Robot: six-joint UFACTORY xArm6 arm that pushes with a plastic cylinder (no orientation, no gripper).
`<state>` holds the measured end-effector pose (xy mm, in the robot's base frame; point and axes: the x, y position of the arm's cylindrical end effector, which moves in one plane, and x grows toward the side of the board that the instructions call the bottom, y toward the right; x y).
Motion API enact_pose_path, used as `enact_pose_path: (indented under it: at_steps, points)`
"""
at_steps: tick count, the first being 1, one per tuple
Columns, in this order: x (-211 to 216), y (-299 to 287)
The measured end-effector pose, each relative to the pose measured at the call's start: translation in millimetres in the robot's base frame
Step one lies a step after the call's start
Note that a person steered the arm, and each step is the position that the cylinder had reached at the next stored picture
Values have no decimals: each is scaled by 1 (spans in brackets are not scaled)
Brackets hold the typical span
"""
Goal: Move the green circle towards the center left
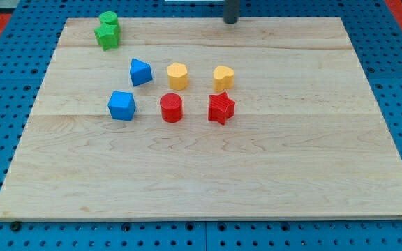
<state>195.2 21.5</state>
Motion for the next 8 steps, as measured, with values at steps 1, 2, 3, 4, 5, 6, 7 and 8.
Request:
enact_pose_path:
  at_steps: [1, 2, 3, 4, 5, 6, 7, 8]
  points:
    - [-2, -63]
    - [-2, -129]
    - [1, -202]
    - [-3, -201]
    - [3, -240]
    - [-2, -243]
    - [-3, -272]
    - [4, -293]
